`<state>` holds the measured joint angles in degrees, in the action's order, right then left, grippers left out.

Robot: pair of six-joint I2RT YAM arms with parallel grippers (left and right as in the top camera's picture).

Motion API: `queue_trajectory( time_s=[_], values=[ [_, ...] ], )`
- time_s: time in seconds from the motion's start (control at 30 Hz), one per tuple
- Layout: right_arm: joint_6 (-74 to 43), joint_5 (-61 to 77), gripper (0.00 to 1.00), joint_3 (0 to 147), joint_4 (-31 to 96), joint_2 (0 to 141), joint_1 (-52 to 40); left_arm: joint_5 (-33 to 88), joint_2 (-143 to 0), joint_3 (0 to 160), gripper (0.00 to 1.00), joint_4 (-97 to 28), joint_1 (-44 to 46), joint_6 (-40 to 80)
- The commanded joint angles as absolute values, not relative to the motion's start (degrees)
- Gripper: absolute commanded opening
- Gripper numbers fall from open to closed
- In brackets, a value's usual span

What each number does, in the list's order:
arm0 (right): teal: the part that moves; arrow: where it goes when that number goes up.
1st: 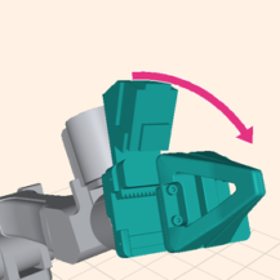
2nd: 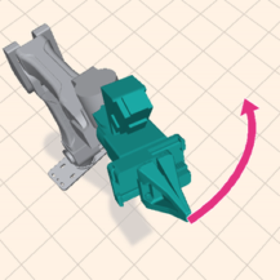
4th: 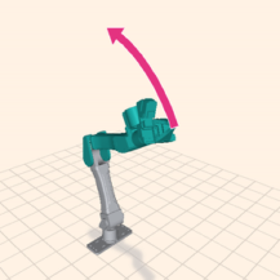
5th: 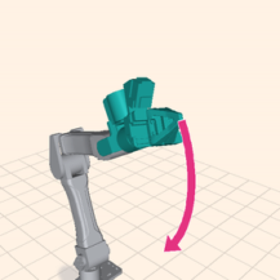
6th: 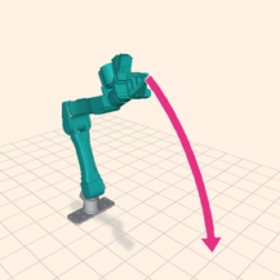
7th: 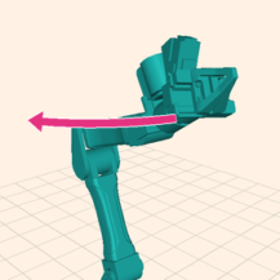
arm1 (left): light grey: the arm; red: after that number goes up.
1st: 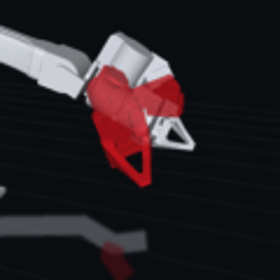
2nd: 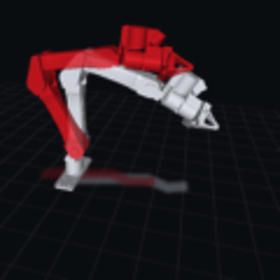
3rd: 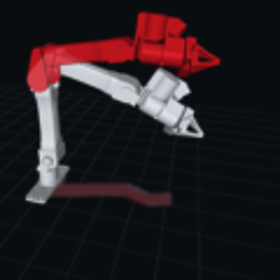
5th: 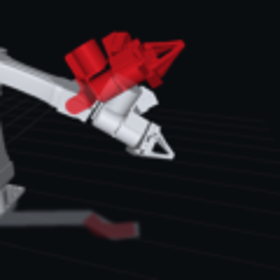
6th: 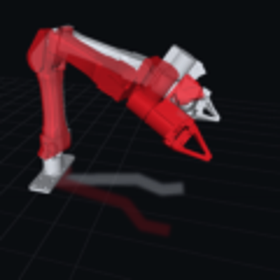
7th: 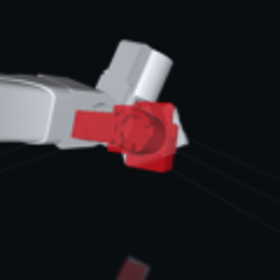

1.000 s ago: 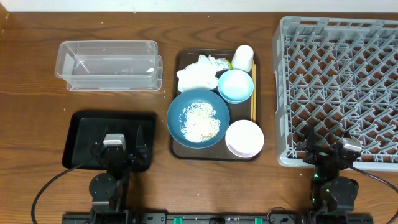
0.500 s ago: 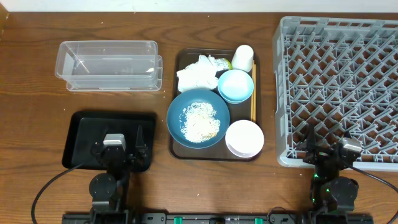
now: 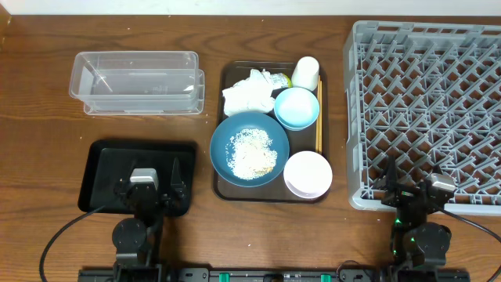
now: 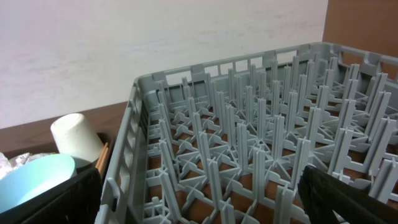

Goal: Sort waste into correct bins and load items into the dishwasher rack

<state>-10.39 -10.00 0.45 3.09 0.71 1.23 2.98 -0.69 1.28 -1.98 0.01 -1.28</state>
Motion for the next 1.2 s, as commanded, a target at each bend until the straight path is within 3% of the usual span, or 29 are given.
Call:
queue_trajectory(
  time_s=[0.0,0.73,0.97,1.17],
  values=[
    [-10.00,-10.04,0.99,0.32,3.20,0.30,0.45,2.33,-0.30,0.23,0.92,-3.90,-0.32,-0.95],
    [-10.00,-10.04,0.99,0.32,3.20,0.30,0.45,2.15,-0.30,0.23,0.92,-3.68,-0.32,-0.71],
    [-10.00,-10.04,0.99,0.32,3.20,0.30,0.45,30.41,-0.30,0.25,0.93,-2.09,-0.25,21.85],
    [-10.00,-10.04,0.99,0.32,3.20,0.30,0.45,33.15,-0.30,0.27,0.93,1.89,-0.25,31.51]
  ],
)
